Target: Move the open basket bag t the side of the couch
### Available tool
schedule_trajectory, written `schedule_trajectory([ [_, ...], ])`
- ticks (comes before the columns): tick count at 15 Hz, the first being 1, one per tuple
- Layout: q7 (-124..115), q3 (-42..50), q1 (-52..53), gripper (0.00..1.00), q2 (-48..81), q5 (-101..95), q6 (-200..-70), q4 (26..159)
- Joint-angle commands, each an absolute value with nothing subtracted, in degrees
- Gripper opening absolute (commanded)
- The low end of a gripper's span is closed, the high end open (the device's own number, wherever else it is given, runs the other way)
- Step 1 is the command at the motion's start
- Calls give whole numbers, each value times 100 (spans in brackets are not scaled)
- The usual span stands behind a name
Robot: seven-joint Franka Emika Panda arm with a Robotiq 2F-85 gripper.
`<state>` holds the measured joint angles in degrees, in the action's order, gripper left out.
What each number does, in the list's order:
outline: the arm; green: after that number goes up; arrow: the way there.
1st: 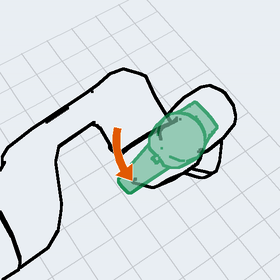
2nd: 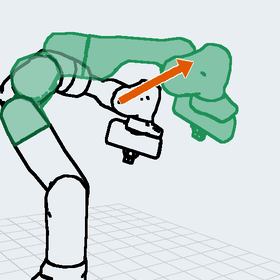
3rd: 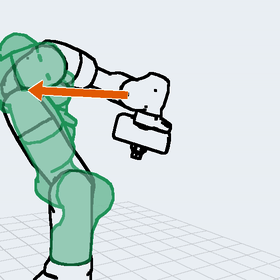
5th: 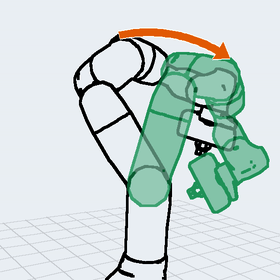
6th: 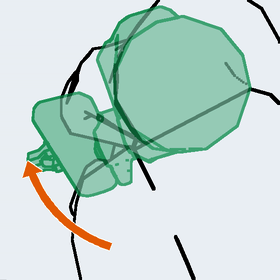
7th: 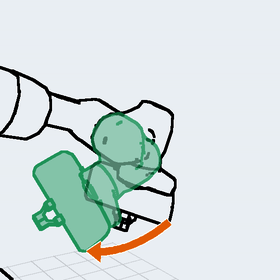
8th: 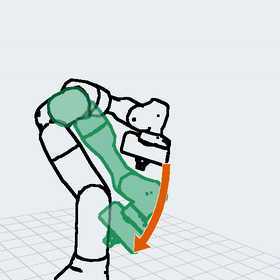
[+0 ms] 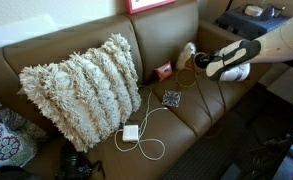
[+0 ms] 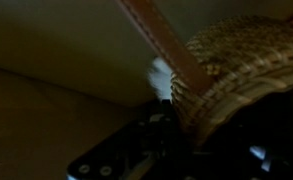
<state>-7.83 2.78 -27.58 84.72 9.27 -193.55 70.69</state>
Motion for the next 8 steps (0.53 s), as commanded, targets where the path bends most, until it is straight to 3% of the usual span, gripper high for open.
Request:
schedule_trajectory([
  [1,-1295,691,-2470,4,8472,1790,-19646,7189],
  [8,-1791,1247,-1969,4,8470,3088,-19802,7374],
])
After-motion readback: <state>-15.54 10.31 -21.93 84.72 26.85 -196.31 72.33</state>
